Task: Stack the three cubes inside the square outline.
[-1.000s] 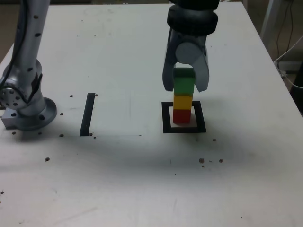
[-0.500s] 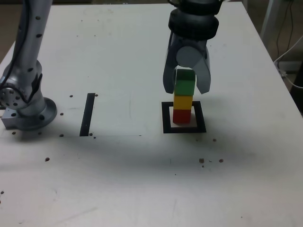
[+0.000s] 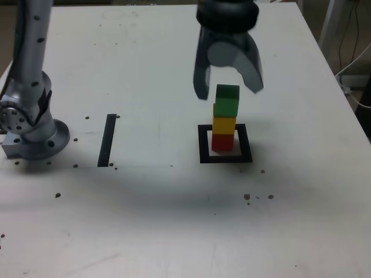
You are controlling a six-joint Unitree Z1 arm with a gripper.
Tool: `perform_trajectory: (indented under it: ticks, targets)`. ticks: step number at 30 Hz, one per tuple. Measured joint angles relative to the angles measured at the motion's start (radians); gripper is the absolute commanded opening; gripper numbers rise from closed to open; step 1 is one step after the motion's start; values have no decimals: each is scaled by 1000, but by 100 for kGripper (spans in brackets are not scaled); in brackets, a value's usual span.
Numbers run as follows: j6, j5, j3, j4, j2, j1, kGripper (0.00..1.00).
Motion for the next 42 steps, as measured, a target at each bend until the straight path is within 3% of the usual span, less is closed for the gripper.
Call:
perform_trajectory:
  ticks: [11, 22, 31, 42]
  targets:
    - [-28, 44, 137, 12, -175, 17, 100]
    - [-39, 56, 475, -53, -307, 69, 100]
    - [-72, 21, 698, -175, -394, 69, 100]
    - [-83, -32, 883, -321, -423, 69, 100]
